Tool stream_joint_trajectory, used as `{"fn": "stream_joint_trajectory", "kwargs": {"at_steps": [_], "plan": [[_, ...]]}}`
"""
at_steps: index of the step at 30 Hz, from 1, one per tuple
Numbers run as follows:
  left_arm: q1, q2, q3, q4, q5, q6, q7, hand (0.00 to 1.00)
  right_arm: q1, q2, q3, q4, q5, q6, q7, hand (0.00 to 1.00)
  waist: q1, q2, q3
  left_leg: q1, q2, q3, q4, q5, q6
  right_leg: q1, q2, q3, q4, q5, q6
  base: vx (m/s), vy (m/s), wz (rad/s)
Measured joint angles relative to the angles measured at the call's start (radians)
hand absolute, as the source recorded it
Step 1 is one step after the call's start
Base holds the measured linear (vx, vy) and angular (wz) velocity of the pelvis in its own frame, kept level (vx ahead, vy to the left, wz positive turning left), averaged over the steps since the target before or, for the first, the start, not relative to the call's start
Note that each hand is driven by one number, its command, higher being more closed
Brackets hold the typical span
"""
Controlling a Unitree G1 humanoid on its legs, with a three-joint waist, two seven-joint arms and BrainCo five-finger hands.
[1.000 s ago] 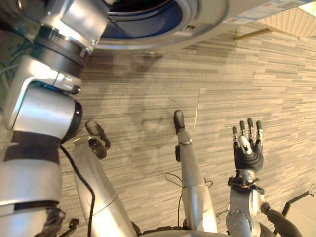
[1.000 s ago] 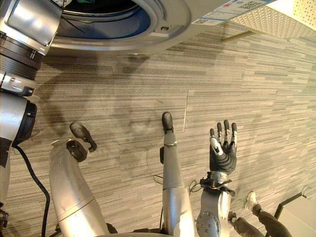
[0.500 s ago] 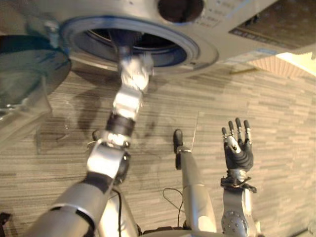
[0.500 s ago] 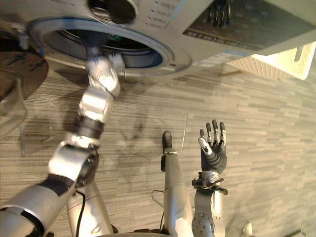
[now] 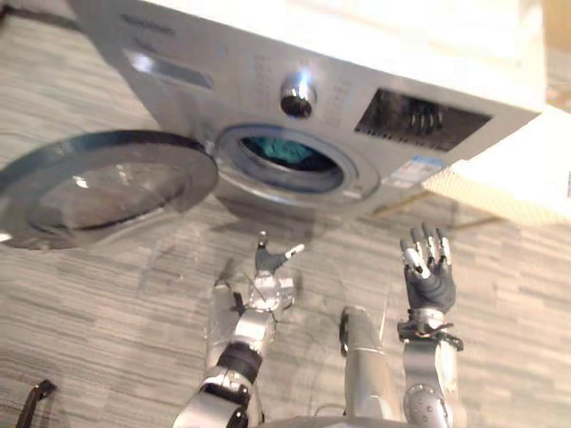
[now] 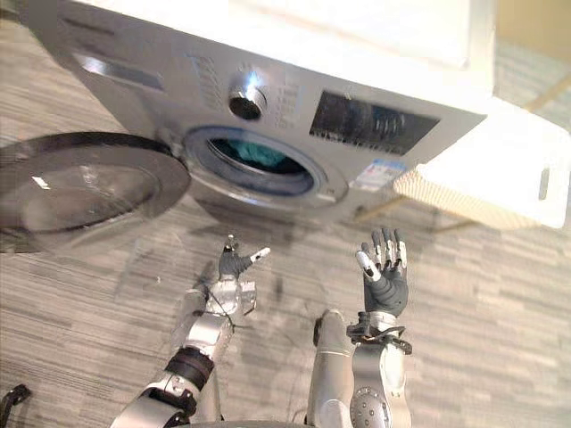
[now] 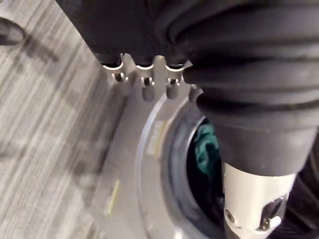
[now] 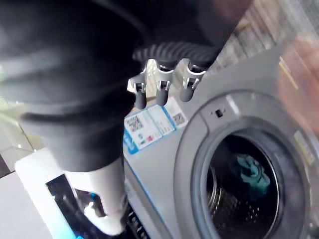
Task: Pick up the laundry basket with both hands and put the clothes into the washing machine.
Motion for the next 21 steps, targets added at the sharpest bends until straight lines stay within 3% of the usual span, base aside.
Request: {"fn": "stream_joint_trajectory", "kwargs": {"at_steps": [7, 10, 13, 14, 16, 17, 18, 19, 20, 21], "plan": [[0.267, 0.068, -0.021, -0.274, -0.138, -0.066, -0.118, 0.00, 0.007, -0.028, 0.000, 0.008, -0.028, 0.003, 0.008, 0.00, 0.026, 0.006, -0.135, 0.292, -0.031, -0.018, -0.417, 0.218, -0.042, 0.242, -0.031, -0.150, -0.154, 0.018, -0.034, 0.06, -0.174, 0.53], [0.333, 0.067, -0.014, -0.365, -0.186, -0.080, -0.140, 0.00, 0.004, -0.048, -0.005, 0.034, -0.029, 0.004, 0.025, 0.00, 0.029, 0.018, -0.162, 0.369, -0.028, -0.028, -0.520, 0.270, -0.045, 0.300, -0.028, -0.190, -0.179, 0.012, -0.047, 0.03, -0.156, 0.38], [0.429, 0.031, 0.035, -0.506, -0.261, -0.101, -0.170, 0.00, -0.006, -0.071, -0.028, 0.103, -0.042, 0.014, 0.041, 0.00, 0.030, 0.051, -0.203, 0.427, -0.028, -0.058, -0.606, 0.329, -0.009, 0.396, -0.017, -0.273, -0.229, 0.011, -0.058, 0.02, -0.115, 0.64], [0.455, 0.018, 0.079, -0.558, -0.285, -0.117, -0.180, 0.00, -0.028, -0.087, -0.039, 0.128, -0.062, 0.033, 0.040, 0.00, 0.032, 0.060, -0.206, 0.424, -0.034, -0.049, -0.605, 0.383, 0.037, 0.446, -0.010, -0.323, -0.263, 0.021, -0.075, -0.01, -0.060, 0.72], [0.460, 0.016, 0.116, -0.575, -0.289, -0.120, -0.181, 0.00, -0.063, -0.090, -0.042, 0.144, -0.078, 0.036, 0.039, 0.00, 0.033, 0.063, -0.206, 0.421, -0.036, -0.033, -0.628, 0.463, 0.081, 0.476, 0.006, -0.350, -0.300, 0.040, -0.096, -0.04, -0.043, 0.66], [0.446, 0.023, 0.208, -0.581, -0.290, -0.124, -0.179, 0.00, -0.141, -0.084, -0.048, 0.181, -0.088, 0.036, 0.041, 0.00, 0.035, 0.042, -0.197, 0.385, -0.044, -0.025, -0.509, 0.394, 0.112, 0.506, -0.010, -0.391, -0.366, 0.085, -0.108, -0.08, 0.018, 0.46], [0.447, 0.021, 0.224, -0.582, -0.290, -0.126, -0.178, 0.00, -0.156, -0.083, -0.050, 0.194, -0.089, 0.036, 0.041, 0.00, 0.039, 0.044, -0.197, 0.375, -0.047, -0.022, -0.450, 0.355, 0.115, 0.509, -0.009, -0.389, -0.370, 0.091, -0.108, -0.06, 0.042, 0.32], [0.446, 0.020, 0.271, -0.581, -0.299, -0.130, -0.173, 0.00, -0.194, -0.082, -0.070, 0.227, -0.088, 0.035, 0.040, 0.00, 0.053, 0.059, -0.200, 0.355, -0.054, -0.027, -0.276, 0.235, 0.124, 0.541, 0.003, -0.390, -0.408, 0.116, -0.101, -0.04, 0.050, 0.03], [0.446, 0.021, 0.288, -0.581, -0.299, -0.132, -0.172, 0.00, -0.199, -0.082, -0.085, 0.236, -0.088, 0.035, 0.039, 0.00, 0.054, 0.072, -0.208, 0.363, -0.058, -0.026, -0.261, 0.212, 0.134, 0.552, 0.007, -0.396, -0.424, 0.125, -0.096, -0.05, 0.060, 0.35], [0.444, 0.027, 0.330, -0.582, -0.299, -0.143, -0.155, 0.00, -0.200, -0.084, -0.114, 0.255, -0.084, 0.035, 0.037, 0.00, 0.051, 0.095, -0.243, 0.387, -0.074, -0.039, -0.362, 0.205, 0.132, 0.552, 0.009, -0.414, -0.456, 0.141, -0.086, -0.08, 0.097, 0.41]]}}
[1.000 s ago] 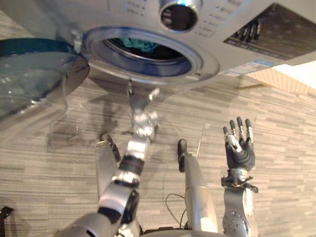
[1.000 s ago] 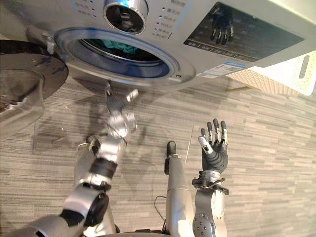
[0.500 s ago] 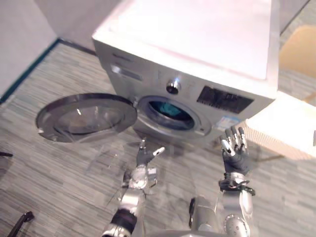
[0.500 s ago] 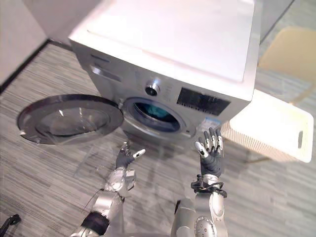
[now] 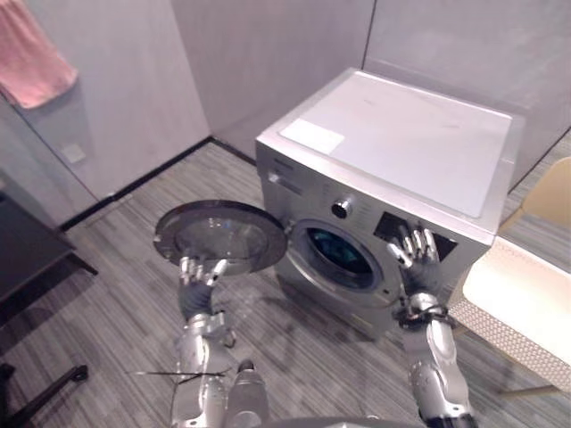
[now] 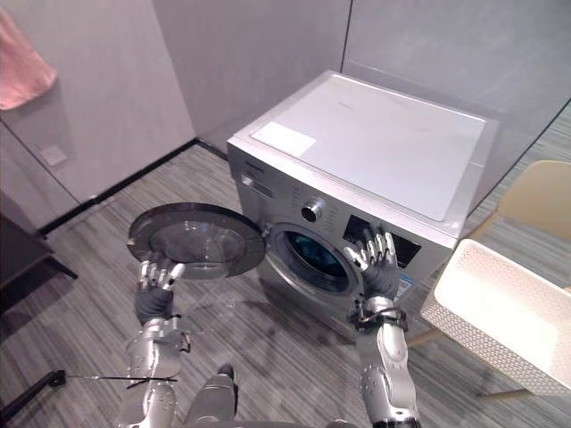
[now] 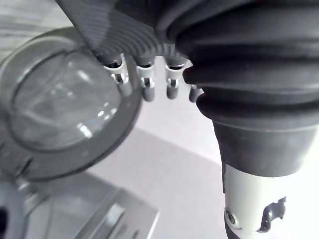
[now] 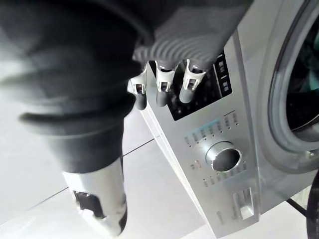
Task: Pick up the laundry basket with both hands and put the clothes into the washing machine.
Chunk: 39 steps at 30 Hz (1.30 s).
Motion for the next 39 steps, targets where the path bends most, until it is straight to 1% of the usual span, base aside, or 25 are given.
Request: {"fn": "stream_joint_trajectory", "kwargs": {"at_steps": [1, 2, 3, 5, 8, 10, 11, 13, 14, 15, 16, 18, 19, 21, 22, 25, 26, 28, 29, 30, 31, 32, 34, 37, 39], "plan": [[-0.004, 0.003, 0.020, -0.002, 0.000, -0.003, 0.005, 0.00, -0.003, 0.000, -0.016, 0.009, 0.000, 0.000, -0.002, 0.00, 0.000, 0.000, -0.010, 0.019, -0.006, -0.004, -0.062, -0.005, -0.003, -0.006, -0.005, -0.007, -0.010, 0.002, 0.001, -0.05, 0.104, 0.55], [-0.022, 0.010, 0.050, -0.011, 0.000, -0.003, 0.020, 0.00, -0.012, -0.002, -0.028, 0.021, 0.001, -0.001, -0.003, 0.00, -0.004, 0.012, -0.017, 0.043, -0.008, -0.004, -0.149, 0.004, -0.038, -0.004, -0.012, -0.017, -0.018, 0.007, 0.009, -0.06, 0.148, 0.38], [-0.054, 0.035, 0.100, -0.029, 0.000, -0.012, 0.039, 0.00, -0.038, -0.002, -0.054, 0.070, 0.009, 0.001, -0.010, 0.00, -0.006, 0.007, -0.011, 0.058, -0.021, 0.001, -0.216, 0.054, -0.072, -0.007, -0.021, -0.019, -0.035, 0.021, 0.017, -0.05, 0.129, 0.36], [-0.087, 0.084, 0.146, -0.038, 0.001, -0.017, 0.057, 0.00, -0.066, 0.001, -0.057, 0.107, 0.011, 0.005, -0.016, 0.00, -0.005, 0.004, -0.011, 0.071, -0.043, 0.006, -0.245, 0.073, -0.082, 0.012, -0.029, -0.021, -0.075, 0.048, 0.030, -0.04, 0.137, 0.16], [-0.150, 0.160, 0.177, -0.073, 0.001, -0.022, 0.067, 0.00, -0.105, 0.008, -0.050, 0.108, 0.007, 0.007, -0.018, 0.00, 0.000, 0.006, -0.010, 0.084, -0.083, 0.029, -0.245, 0.079, -0.067, 0.035, -0.056, -0.019, -0.125, 0.085, 0.053, -0.02, 0.156, -0.01], [-0.213, 0.257, 0.221, -0.083, 0.000, -0.038, 0.067, 0.00, -0.161, 0.007, -0.019, 0.129, 0.008, 0.008, -0.014, 0.00, 0.002, 0.006, -0.011, 0.086, -0.111, 0.072, -0.250, 0.072, -0.047, 0.015, -0.092, 0.019, -0.140, 0.105, 0.066, 0.00, 0.166, -0.34], [-0.229, 0.289, 0.238, -0.081, 0.001, -0.040, 0.066, 0.00, -0.171, 0.007, -0.002, 0.140, 0.008, 0.009, -0.012, 0.00, 0.003, 0.006, -0.011, 0.086, -0.112, 0.088, -0.255, 0.072, -0.043, 0.005, -0.099, 0.033, -0.142, 0.109, 0.062, 0.00, 0.112, -0.44], [-0.300, 0.421, 0.280, -0.048, 0.007, -0.043, 0.085, 0.00, -0.181, 0.008, 0.055, 0.173, 0.007, 0.020, -0.008, 0.00, 0.006, 0.003, -0.011, 0.077, -0.113, 0.135, -0.259, 0.068, -0.029, -0.026, -0.108, 0.078, -0.163, 0.130, 0.038, 0.01, 0.077, -0.47], [-0.320, 0.453, 0.281, -0.034, 0.027, -0.044, 0.093, 0.00, -0.179, 0.008, 0.072, 0.173, 0.005, 0.025, -0.008, 0.00, 0.007, 0.001, -0.012, 0.072, -0.112, 0.145, -0.256, 0.066, -0.025, -0.035, -0.108, 0.090, -0.167, 0.139, 0.039, 0.03, 0.065, -0.45], [-0.363, 0.511, 0.274, -0.004, 0.052, -0.043, 0.105, 0.00, -0.178, 0.009, 0.102, 0.171, -0.001, 0.038, -0.002, 0.00, 0.004, 0.000, -0.011, 0.053, -0.108, 0.161, -0.240, 0.061, -0.021, -0.047, -0.109, 0.103, -0.175, 0.153, 0.041, 0.03, 0.042, -0.28], [-0.391, 0.532, 0.265, 0.014, 0.065, -0.044, 0.106, 0.00, -0.176, 0.008, 0.114, 0.168, -0.002, 0.038, 0.005, 0.00, 0.003, -0.001, -0.012, 0.038, -0.107, 0.165, -0.226, 0.058, -0.016, -0.058, -0.109, 0.106, -0.176, 0.156, 0.043, 0.01, 0.045, -0.24], [-0.537, 0.609, 0.191, 0.126, 0.074, -0.042, 0.103, 0.00, -0.170, 0.008, 0.134, 0.161, -0.001, 0.039, 0.023, 0.00, 0.003, -0.003, -0.011, -0.042, -0.078, 0.168, -0.173, 0.040, -0.013, -0.109, -0.082, 0.112, -0.196, 0.185, 0.044, -0.03, 0.019, -0.16], [-0.577, 0.626, 0.169, 0.160, 0.082, -0.039, 0.103, 0.00, -0.166, 0.007, 0.139, 0.159, 0.000, 0.039, 0.030, 0.00, 0.002, -0.007, -0.009, -0.059, -0.069, 0.168, -0.164, 0.037, -0.017, -0.120, -0.073, 0.111, -0.202, 0.194, 0.042, -0.05, -0.012, -0.17], [-0.757, 0.705, 0.047, 0.314, 0.102, -0.016, 0.100, 0.00, -0.130, 0.007, 0.153, 0.104, 0.000, 0.044, 0.045, 0.00, 0.001, -0.032, 0.012, -0.134, -0.024, 0.167, -0.117, 0.032, -0.023, -0.164, -0.031, 0.109, -0.215, 0.220, 0.048, -0.09, -0.038, -0.15], [-0.803, 0.724, 0.016, 0.353, 0.103, -0.008, 0.099, 0.00, -0.121, 0.007, 0.155, 0.086, 0.000, 0.046, 0.050, 0.00, -0.004, -0.039, 0.018, -0.154, -0.012, 0.166, -0.105, 0.030, -0.026, -0.175, -0.019, 0.106, -0.220, 0.225, 0.043, -0.10, -0.048, -0.17], [-1.062, 0.829, -0.128, 0.574, 0.146, 0.037, 0.063, 0.00, -0.094, 0.007, 0.152, 0.009, 0.013, 0.046, 0.056, 0.00, -0.007, -0.089, 0.047, -0.263, 0.052, 0.173, -0.082, 0.033, -0.033, -0.262, 0.042, 0.122, -0.269, 0.266, 0.019, -0.11, -0.037, -0.37], [-1.103, 0.843, -0.146, 0.613, 0.155, 0.043, 0.059, 0.00, -0.092, 0.007, 0.152, 0.004, 0.014, 0.045, 0.057, 0.00, -0.009, -0.097, 0.052, -0.280, 0.061, 0.173, -0.080, 0.034, -0.035, -0.274, 0.051, 0.125, -0.280, 0.276, 0.018, -0.09, -0.047, -0.39], [-1.268, 0.886, -0.206, 0.760, 0.200, 0.073, 0.046, 0.00, -0.081, 0.010, 0.155, 0.003, 0.023, 0.045, 0.057, 0.00, -0.008, -0.134, 0.082, -0.328, 0.097, 0.179, -0.060, 0.040, -0.043, -0.311, 0.084, 0.149, -0.315, 0.316, 0.020, -0.05, -0.044, -0.39], [-1.303, 0.891, -0.214, 0.792, 0.204, 0.076, 0.040, 0.00, -0.075, 0.009, 0.156, -0.001, 0.028, 0.045, 0.057, 0.00, -0.006, -0.142, 0.086, -0.343, 0.106, 0.179, -0.054, 0.044, -0.046, -0.323, 0.094, 0.153, -0.322, 0.324, 0.017, -0.02, -0.042, -0.40], [-1.381, 0.902, -0.241, 0.842, 0.214, 0.083, 0.037, 0.00, -0.055, 0.009, 0.155, -0.024, 0.041, 0.044, 0.057, 0.00, -0.002, -0.157, 0.099, -0.375, 0.127, 0.176, -0.039, 0.046, -0.048, -0.342, 0.113, 0.156, -0.337, 0.335, 0.014, -0.02, -0.052, -0.37], [-1.459, 0.912, -0.251, 0.876, 0.213, 0.095, 0.032, 0.00, -0.034, 0.009, 0.156, -0.064, 0.058, 0.041, 0.057, 0.00, -0.006, -0.170, 0.114, -0.416, 0.150, 0.164, -0.026, 0.048, -0.054, -0.366, 0.132, 0.156, -0.352, 0.350, 0.009, -0.02, -0.059, -0.33], [-1.488, 0.913, -0.251, 0.891, 0.213, 0.096, 0.031, 0.00, -0.026, 0.009, 0.155, -0.078, 0.060, 0.037, 0.057, 0.00, -0.010, -0.178, 0.119, -0.431, 0.157, 0.159, -0.021, 0.049, -0.056, -0.376, 0.140, 0.155, -0.359, 0.356, 0.010, -0.01, -0.043, -0.22], [-1.535, 0.917, -0.248, 0.930, 0.209, 0.102, 0.031, 0.00, -0.008, 0.009, 0.156, -0.100, 0.068, 0.036, 0.059, 0.00, -0.027, -0.194, 0.127, -0.461, 0.180, 0.148, -0.003, 0.042, -0.066, -0.386, 0.165, 0.157, -0.382, 0.372, 0.006, 0.00, -0.036, -0.23], [-1.541, 0.911, -0.238, 0.952, 0.205, 0.119, 0.015, 0.00, 0.039, 0.008, 0.151, -0.142, 0.069, 0.035, 0.064, 0.00, -0.033, -0.213, 0.133, -0.497, 0.219, 0.140, 0.014, 0.027, -0.083, -0.408, 0.198, 0.173, -0.397, 0.390, 0.008, 0.00, -0.025, -0.34], [-1.541, 0.893, -0.216, 0.969, 0.201, 0.158, -0.006, 0.00, 0.076, 0.008, 0.151, -0.163, 0.069, 0.035, 0.078, 0.00, -0.035, -0.229, 0.134, -0.516, 0.246, 0.132, 0.023, 0.017, -0.096, -0.418, 0.223, 0.183, -0.413, 0.392, 0.008, 0.02, -0.037, -0.24]]}}
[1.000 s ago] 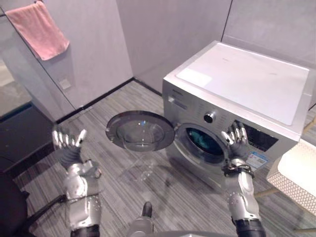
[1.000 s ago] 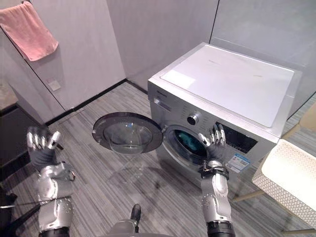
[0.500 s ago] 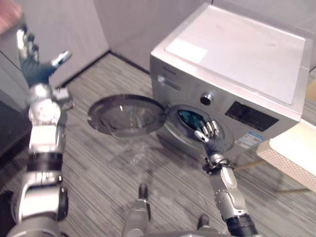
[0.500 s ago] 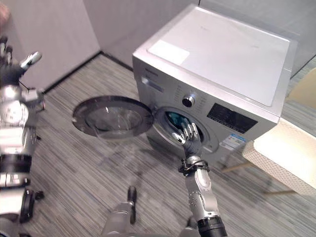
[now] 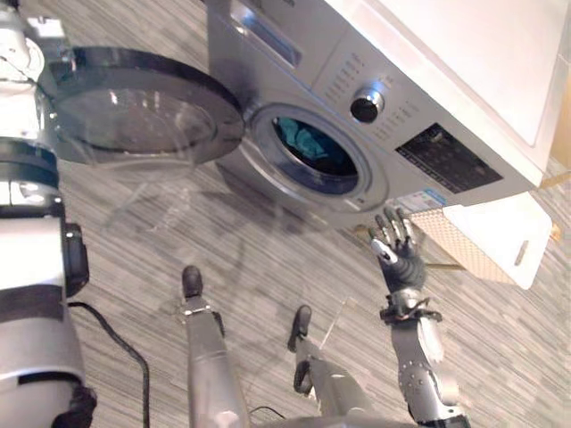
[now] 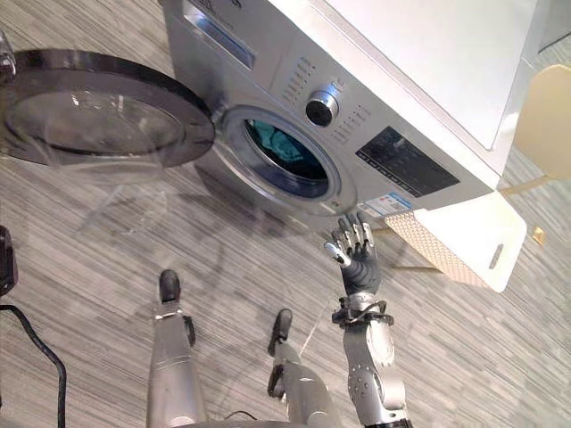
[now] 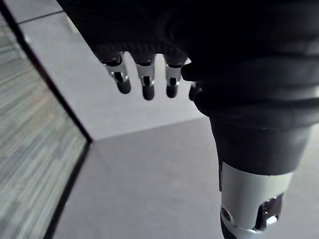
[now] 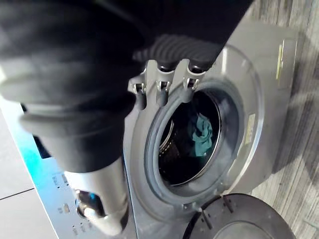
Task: Pick up the laundry basket with both hands and put the clothes into the washing machine.
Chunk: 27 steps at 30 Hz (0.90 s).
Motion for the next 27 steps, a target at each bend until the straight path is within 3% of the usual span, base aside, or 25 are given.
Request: {"fn": "stream_joint_trajectory", "kwargs": {"at_steps": [4, 6, 10, 12, 15, 18, 22, 24, 27], "plan": [[0.048, -0.065, 0.104, 0.000, 0.061, 0.010, -0.025, 0.00, 0.039, 0.000, -0.001, -0.024, 0.000, 0.002, 0.021, 0.00, -0.003, -0.003, 0.001, 0.005, 0.026, -0.005, 0.001, 0.011, -0.016, -0.001, 0.022, 0.001, 0.000, 0.000, 0.000, 0.04, -0.036, -0.13], [0.086, -0.086, 0.133, -0.018, 0.094, -0.017, -0.046, 0.00, 0.043, 0.000, -0.002, -0.028, 0.000, 0.004, 0.032, 0.00, -0.014, -0.002, 0.002, 0.014, 0.027, -0.005, 0.001, 0.011, -0.016, 0.010, 0.023, 0.001, -0.001, -0.002, 0.002, 0.04, -0.012, 0.02], [0.191, -0.149, 0.146, -0.026, 0.146, -0.025, -0.135, 0.00, 0.045, 0.000, -0.002, -0.033, 0.000, 0.010, 0.062, 0.00, -0.015, 0.002, 0.001, 0.098, 0.016, 0.014, -0.021, 0.000, -0.026, 0.068, 0.007, 0.004, 0.019, -0.035, 0.002, 0.04, 0.005, 0.12], [0.231, -0.167, 0.148, -0.038, 0.171, -0.025, -0.143, 0.00, 0.045, 0.000, -0.002, -0.036, 0.000, 0.020, 0.064, 0.00, -0.014, 0.006, 0.000, 0.118, 0.009, 0.024, -0.036, -0.002, -0.024, 0.070, -0.003, 0.007, 0.040, -0.055, -0.004, 0.00, 0.020, 0.11], [0.363, -0.257, 0.175, -0.068, 0.216, -0.037, -0.156, 0.00, 0.044, -0.001, -0.009, -0.035, -0.001, 0.046, 0.064, 0.00, -0.006, 0.036, -0.012, 0.200, -0.029, 0.043, -0.078, 0.006, -0.021, 0.103, -0.043, 0.007, 0.087, -0.098, 0.006, 0.03, 0.027, 0.24], [0.526, -0.371, 0.173, -0.092, 0.235, -0.045, -0.175, 0.00, 0.041, 0.000, -0.021, -0.021, -0.004, 0.047, 0.063, 0.00, -0.008, 0.073, -0.062, 0.284, -0.086, 0.069, -0.129, 0.018, -0.007, 0.139, -0.103, 0.000, 0.132, -0.137, 0.024, 0.08, 0.040, 0.32], [0.727, -0.514, 0.120, -0.158, 0.251, -0.063, -0.200, 0.00, 0.018, 0.001, -0.069, 0.052, -0.005, 0.053, 0.063, 0.00, -0.003, 0.119, -0.116, 0.375, -0.159, 0.091, -0.187, 0.028, 0.008, 0.190, -0.167, -0.005, 0.157, -0.164, 0.043, 0.11, 0.055, 0.29], [0.831, -0.577, 0.062, -0.180, 0.207, -0.060, -0.213, 0.00, 0.004, 0.002, -0.091, 0.097, -0.012, 0.061, 0.061, 0.00, -0.003, 0.135, -0.128, 0.425, -0.194, 0.090, -0.226, 0.036, 0.018, 0.231, -0.197, -0.017, 0.157, -0.181, 0.054, 0.06, 0.058, 0.33], [1.003, -0.668, -0.099, -0.240, 0.056, -0.036, -0.237, 0.00, 0.005, 0.009, -0.132, 0.142, -0.013, 0.063, 0.058, 0.00, -0.017, 0.152, -0.143, 0.480, -0.243, 0.074, -0.306, 0.074, 0.029, 0.270, -0.231, -0.045, 0.158, -0.200, 0.068, 0.04, 0.045, 0.40]]}}
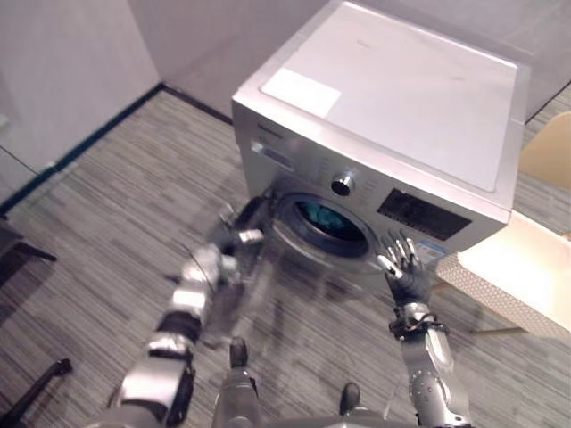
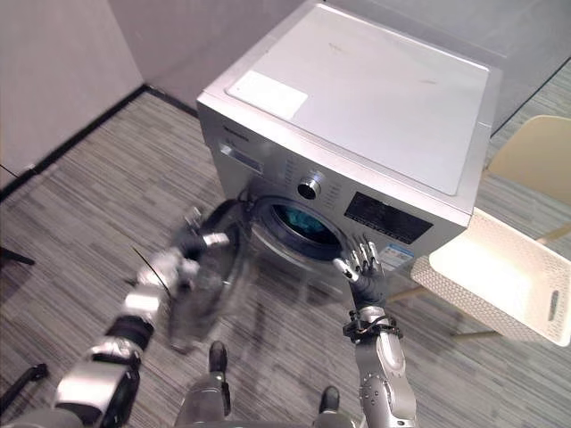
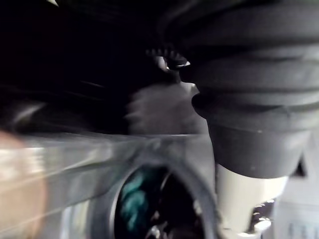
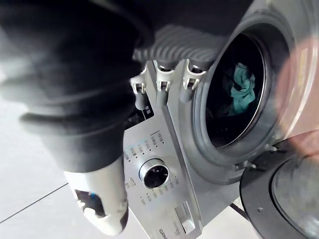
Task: Pick up the laundry basket with both hands and put the clothes into the washing machine.
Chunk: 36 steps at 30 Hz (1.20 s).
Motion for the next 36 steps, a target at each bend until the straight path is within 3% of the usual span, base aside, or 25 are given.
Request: {"fn": "stream_joint_trajectory", "kwargs": {"at_steps": [3, 5, 7, 9, 12, 14, 17, 20, 25, 29, 32, 34, 35, 36], "plan": [[0.023, -0.013, -0.211, -0.019, -0.140, 0.040, -0.030, 0.00, -0.006, 0.018, -0.023, 0.040, 0.000, 0.004, -0.017, 0.00, -0.008, 0.003, -0.002, 0.054, -0.025, -0.004, -0.093, 0.048, 0.003, 0.021, -0.013, -0.013, -0.001, -0.004, 0.003, 0.01, 0.020, 0.18], [0.022, -0.034, -0.347, -0.042, -0.228, 0.068, -0.048, 0.00, -0.013, 0.032, -0.022, 0.042, 0.000, 0.007, -0.022, 0.00, -0.032, 0.003, -0.002, 0.090, -0.030, 0.011, -0.140, 0.070, 0.007, 0.023, -0.023, -0.004, 0.001, -0.005, 0.005, -0.01, 0.018, -0.08], [-0.038, -0.118, -0.464, -0.049, -0.344, 0.092, -0.049, 0.00, -0.018, 0.035, -0.022, 0.032, 0.001, 0.007, -0.041, 0.00, -0.069, 0.004, -0.001, 0.132, -0.035, 0.069, -0.169, 0.078, 0.010, 0.004, -0.038, 0.042, 0.027, -0.009, 0.012, -0.03, 0.045, -0.42], [-0.127, -0.186, -0.485, -0.049, -0.426, 0.098, -0.047, 0.00, -0.016, 0.035, -0.022, 0.002, 0.003, 0.007, -0.055, 0.00, -0.099, 0.005, 0.000, 0.165, -0.031, 0.131, -0.171, 0.073, 0.010, -0.019, -0.045, 0.106, 0.056, -0.013, 0.015, -0.05, 0.043, -0.90], [-0.275, -0.260, -0.466, -0.042, -0.559, 0.080, -0.040, 0.00, 0.024, 0.030, -0.031, -0.101, 0.012, 0.004, -0.066, 0.00, -0.155, 0.030, -0.002, 0.206, -0.005, 0.239, -0.171, 0.060, 0.003, -0.079, -0.025, 0.218, 0.092, -0.013, 0.014, -0.04, -0.004, -0.98], [-0.334, -0.290, -0.428, -0.012, -0.609, 0.072, -0.027, 0.00, 0.060, 0.027, -0.035, -0.148, 0.012, 0.002, -0.069, 0.00, -0.174, 0.043, -0.004, 0.236, 0.023, 0.310, -0.171, 0.050, -0.010, -0.113, 0.005, 0.290, 0.106, -0.008, 0.007, -0.02, -0.058, -1.17], [-0.415, -0.291, -0.255, 0.062, -0.694, 0.065, 0.010, 0.00, 0.098, 0.030, -0.030, -0.193, 0.014, 0.001, -0.082, 0.00, -0.227, 0.062, -0.004, 0.257, 0.077, 0.407, -0.171, 0.042, -0.024, -0.171, 0.069, 0.369, 0.120, 0.002, -0.009, -0.01, -0.098, -1.03], [-0.473, -0.260, -0.073, 0.078, -0.716, 0.029, 0.089, 0.00, 0.161, 0.034, -0.032, -0.212, 0.035, -0.002, -0.084, 0.00, -0.243, 0.086, -0.003, 0.259, 0.118, 0.440, -0.173, 0.051, -0.042, -0.191, 0.111, 0.382, 0.120, 0.015, -0.028, 0.02, -0.079, -0.41], [-0.426, -0.262, -0.029, 0.060, -0.684, 0.018, 0.094, 0.00, 0.198, 0.085, -0.030, -0.212, 0.042, -0.001, -0.079, 0.00, -0.227, 0.097, -0.003, 0.252, 0.121, 0.423, -0.173, 0.053, -0.045, -0.182, 0.103, 0.353, 0.121, 0.015, -0.029, 0.03, -0.026, 0.13], [-0.184, -0.278, -0.001, -0.006, -0.586, 0.007, 0.084, 0.00, 0.219, 0.111, -0.030, -0.208, 0.040, 0.005, -0.056, 0.00, -0.214, 0.097, -0.003, 0.269, 0.099, 0.361, -0.173, 0.052, -0.043, -0.111, 0.072, 0.278, 0.118, 0.011, -0.023, 0.04, 0.029, 0.52], [0.065, -0.260, 0.006, -0.009, -0.532, 0.006, 0.064, 0.00, 0.235, 0.115, -0.038, -0.154, 0.030, 0.005, -0.038, 0.00, -0.181, 0.085, -0.008, 0.292, 0.075, 0.308, -0.173, 0.043, -0.031, -0.040, 0.043, 0.226, 0.114, -0.022, -0.018, 0.04, 0.035, 0.60], [0.226, -0.233, 0.035, 0.045, -0.437, 0.008, 0.043, 0.00, 0.198, 0.108, -0.077, 0.025, 0.026, 0.008, -0.035, 0.00, -0.136, 0.079, -0.016, 0.288, 0.060, 0.268, -0.175, 0.039, -0.027, -0.005, 0.028, 0.195, 0.098, -0.032, -0.013, 0.02, 0.024, 0.54], [0.260, -0.229, 0.059, 0.080, -0.376, 0.005, 0.035, 0.00, 0.179, 0.107, -0.093, 0.097, 0.017, 0.009, -0.034, 0.00, -0.128, 0.077, -0.017, 0.287, 0.057, 0.257, -0.180, 0.041, -0.026, 0.007, 0.026, 0.182, 0.091, -0.032, -0.013, 0.02, 0.018, 0.50], [0.317, -0.212, 0.110, 0.171, -0.279, 0.003, 0.021, 0.00, 0.139, 0.105, -0.132, 0.257, -0.003, 0.018, -0.035, 0.00, -0.109, 0.070, -0.027, 0.286, 0.047, 0.240, -0.181, 0.044, -0.029, 0.022, 0.025, 0.170, 0.075, -0.032, -0.013, 0.03, 0.025, 0.33]]}}
